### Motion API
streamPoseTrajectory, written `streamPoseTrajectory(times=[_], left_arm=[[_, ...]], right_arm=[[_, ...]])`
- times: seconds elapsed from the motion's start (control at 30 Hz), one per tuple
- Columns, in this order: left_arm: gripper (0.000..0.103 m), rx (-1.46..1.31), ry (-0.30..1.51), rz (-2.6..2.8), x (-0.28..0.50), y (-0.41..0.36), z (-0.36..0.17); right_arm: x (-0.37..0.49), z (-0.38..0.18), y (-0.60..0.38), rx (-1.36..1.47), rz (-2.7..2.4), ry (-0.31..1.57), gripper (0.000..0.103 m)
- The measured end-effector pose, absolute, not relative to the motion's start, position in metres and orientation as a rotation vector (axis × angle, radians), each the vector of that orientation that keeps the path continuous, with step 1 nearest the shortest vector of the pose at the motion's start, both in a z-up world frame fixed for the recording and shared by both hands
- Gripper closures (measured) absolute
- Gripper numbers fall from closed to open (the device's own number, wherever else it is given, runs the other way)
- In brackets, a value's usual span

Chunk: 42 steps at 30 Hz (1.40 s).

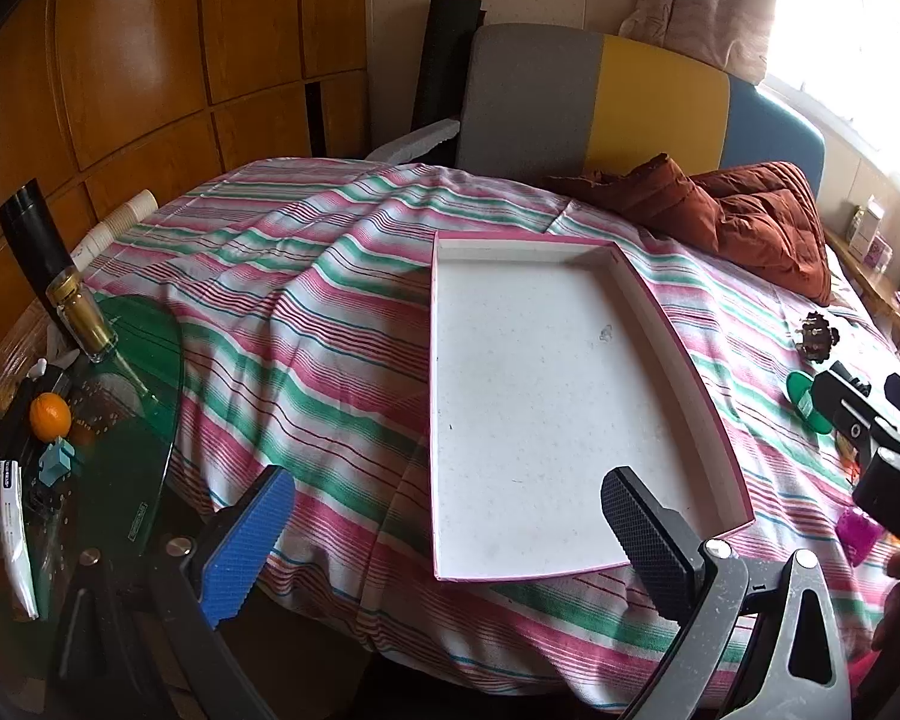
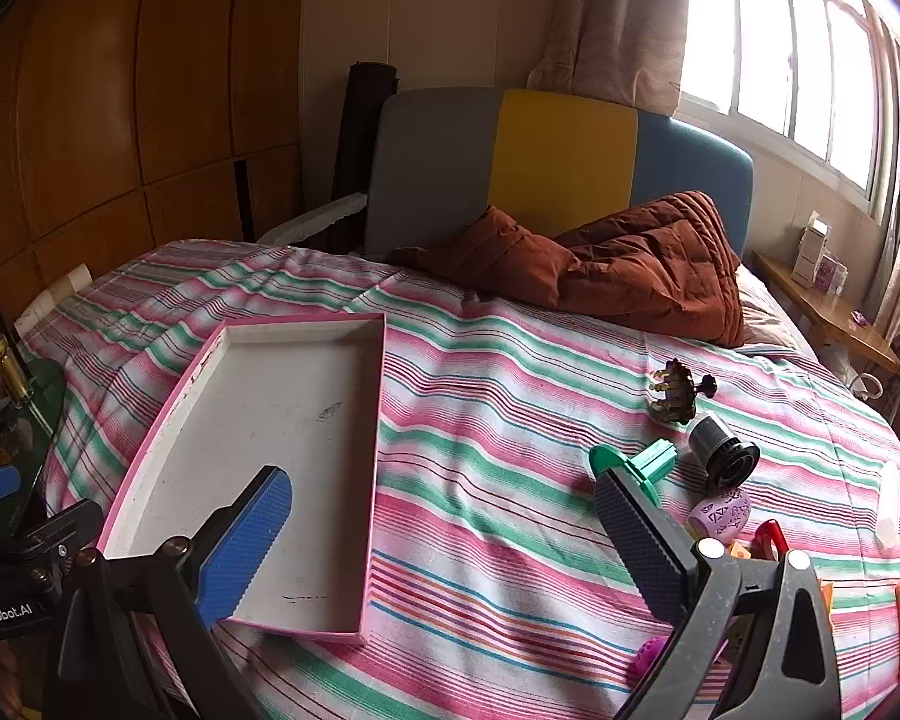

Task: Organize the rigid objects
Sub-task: 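Move both tools from the tray toward the scattered toys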

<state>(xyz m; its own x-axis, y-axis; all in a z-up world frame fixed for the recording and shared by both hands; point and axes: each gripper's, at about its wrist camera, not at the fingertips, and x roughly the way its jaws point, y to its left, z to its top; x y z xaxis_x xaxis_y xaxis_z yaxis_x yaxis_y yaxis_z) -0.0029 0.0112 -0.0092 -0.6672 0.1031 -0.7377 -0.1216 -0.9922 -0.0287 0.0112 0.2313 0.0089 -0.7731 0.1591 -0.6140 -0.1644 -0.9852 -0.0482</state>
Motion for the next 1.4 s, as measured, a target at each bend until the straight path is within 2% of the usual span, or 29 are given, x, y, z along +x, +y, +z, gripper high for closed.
streamPoseTrajectory(times=[0.4, 0.67, 0.9, 1.13, 1.23, 1.37, 1.4], left_arm=[[0.0, -1.21, 0.021, 2.69, -0.008, 0.023, -0.006], [0.0, -1.115, 0.138, 2.524, 0.002, 0.065, -0.001], [0.0, -1.065, 0.285, 2.326, 0.009, 0.128, -0.005], [0.001, -1.017, 0.353, 2.1, 0.029, 0.199, -0.015], [0.004, -1.004, 0.363, 2.015, 0.039, 0.223, -0.019], [0.016, -1.009, 0.396, 1.921, 0.048, 0.252, -0.03], [0.017, -1.01, 0.401, 1.909, 0.049, 0.257, -0.033]], right_arm=[[0.01, 0.018, 0.27, -1.004, 2.812, 0.011, 0.0], [0.026, 0.024, 0.358, -1.006, 2.696, 0.201, 0.0], [0.061, 0.006, 0.45, -0.983, 2.523, 0.53, 0.0], [0.089, -0.011, 0.487, -0.933, 2.433, 0.777, 0.0], [0.089, -0.01, 0.487, -0.92, 2.438, 0.772, 0.0], [0.087, -0.011, 0.485, -0.929, 2.448, 0.785, 0.0], [0.086, -0.011, 0.485, -0.931, 2.451, 0.789, 0.0]])
